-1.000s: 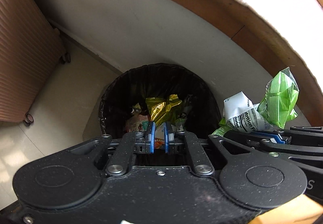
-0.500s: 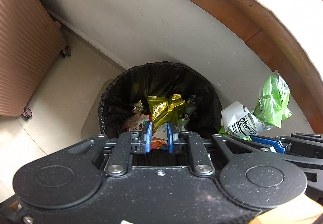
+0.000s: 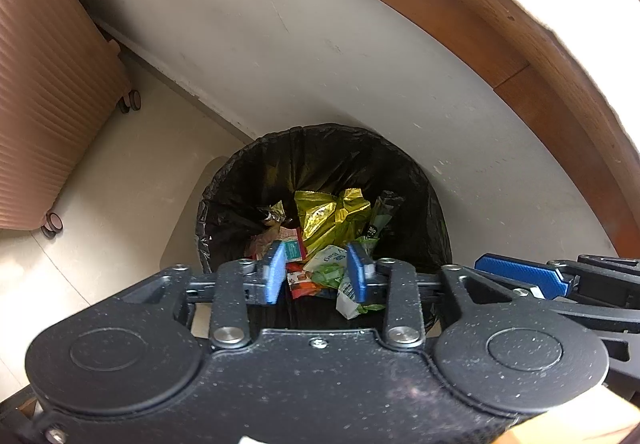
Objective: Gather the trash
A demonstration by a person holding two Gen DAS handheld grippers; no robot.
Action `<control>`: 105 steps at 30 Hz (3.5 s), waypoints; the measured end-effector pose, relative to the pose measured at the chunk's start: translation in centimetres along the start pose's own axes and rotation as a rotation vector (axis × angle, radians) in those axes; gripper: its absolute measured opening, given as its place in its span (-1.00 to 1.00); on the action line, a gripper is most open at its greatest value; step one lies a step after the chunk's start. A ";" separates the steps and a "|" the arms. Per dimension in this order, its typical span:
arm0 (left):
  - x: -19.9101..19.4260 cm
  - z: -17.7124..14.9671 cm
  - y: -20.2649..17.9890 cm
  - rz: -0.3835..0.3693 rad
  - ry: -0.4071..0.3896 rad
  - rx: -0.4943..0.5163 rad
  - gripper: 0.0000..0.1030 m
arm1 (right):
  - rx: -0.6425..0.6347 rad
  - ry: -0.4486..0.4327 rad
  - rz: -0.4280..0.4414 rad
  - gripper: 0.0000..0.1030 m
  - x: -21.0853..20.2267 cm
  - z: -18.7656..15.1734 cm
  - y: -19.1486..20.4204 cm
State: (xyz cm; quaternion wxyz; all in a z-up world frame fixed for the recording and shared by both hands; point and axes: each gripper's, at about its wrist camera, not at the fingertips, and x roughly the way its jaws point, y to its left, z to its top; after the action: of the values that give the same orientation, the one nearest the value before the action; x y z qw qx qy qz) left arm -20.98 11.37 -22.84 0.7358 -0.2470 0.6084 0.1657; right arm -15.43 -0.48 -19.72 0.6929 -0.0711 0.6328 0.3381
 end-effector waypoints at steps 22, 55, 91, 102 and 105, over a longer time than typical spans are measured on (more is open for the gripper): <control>-3.0 -0.8 0.4 0.038 -0.035 0.047 0.51 | -0.039 -0.051 -0.070 0.51 -4.0 -0.5 0.8; -4.8 -4.3 -1.0 0.042 -0.042 0.095 0.68 | -0.052 -0.082 -0.117 0.65 -4.2 -1.5 1.2; -3.7 -5.2 -2.3 0.057 -0.001 0.113 0.69 | -0.032 -0.090 -0.123 0.65 -3.0 -1.6 1.3; -3.6 -5.2 -2.1 0.060 0.002 0.112 0.70 | -0.033 -0.084 -0.127 0.65 -2.9 -1.4 1.4; -3.6 -5.1 -2.2 0.059 0.002 0.113 0.70 | -0.035 -0.082 -0.128 0.65 -2.9 -1.4 1.5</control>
State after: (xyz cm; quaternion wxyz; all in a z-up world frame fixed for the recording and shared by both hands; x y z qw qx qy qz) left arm -24.71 6.89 -19.72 0.7428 -0.1871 0.6245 0.1527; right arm -17.34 -1.21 -16.82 0.7372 -0.1098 0.5919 0.3068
